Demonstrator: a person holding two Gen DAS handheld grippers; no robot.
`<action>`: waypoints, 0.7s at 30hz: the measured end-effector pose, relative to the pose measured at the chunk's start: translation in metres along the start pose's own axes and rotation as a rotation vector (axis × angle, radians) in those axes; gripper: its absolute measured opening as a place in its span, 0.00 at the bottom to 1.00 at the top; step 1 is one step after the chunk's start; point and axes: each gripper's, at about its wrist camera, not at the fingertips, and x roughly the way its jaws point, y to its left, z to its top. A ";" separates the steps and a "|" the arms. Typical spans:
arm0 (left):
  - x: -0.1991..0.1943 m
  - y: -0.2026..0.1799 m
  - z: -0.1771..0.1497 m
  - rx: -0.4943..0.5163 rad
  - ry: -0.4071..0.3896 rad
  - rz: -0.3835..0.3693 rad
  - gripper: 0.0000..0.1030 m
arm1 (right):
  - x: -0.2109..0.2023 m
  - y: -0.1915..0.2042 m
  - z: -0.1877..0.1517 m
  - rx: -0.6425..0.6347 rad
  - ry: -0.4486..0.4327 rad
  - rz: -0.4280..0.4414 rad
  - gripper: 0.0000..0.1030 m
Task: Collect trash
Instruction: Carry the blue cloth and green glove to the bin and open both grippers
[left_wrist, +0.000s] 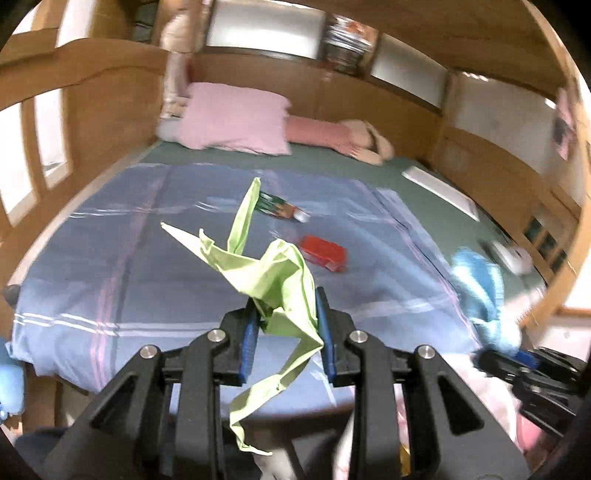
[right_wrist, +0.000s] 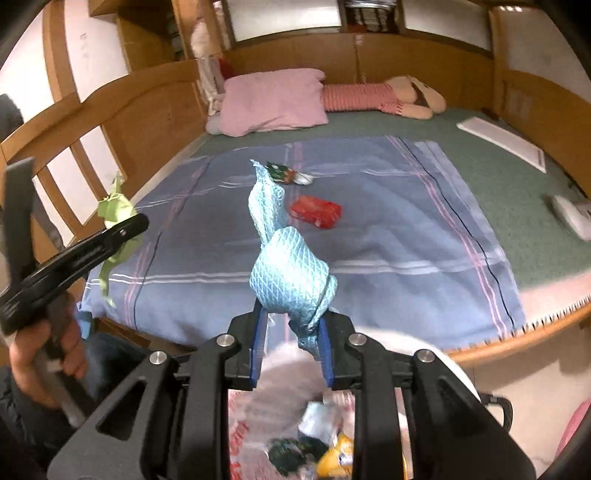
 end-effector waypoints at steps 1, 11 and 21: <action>0.000 -0.006 -0.006 0.014 0.011 -0.011 0.28 | 0.001 -0.006 -0.011 0.015 0.026 -0.019 0.25; 0.000 -0.032 -0.032 0.057 0.085 -0.070 0.28 | 0.019 -0.043 -0.075 0.076 0.295 -0.134 0.57; 0.019 -0.110 -0.091 0.383 0.298 -0.459 0.32 | -0.092 -0.099 -0.052 0.427 -0.205 -0.210 0.75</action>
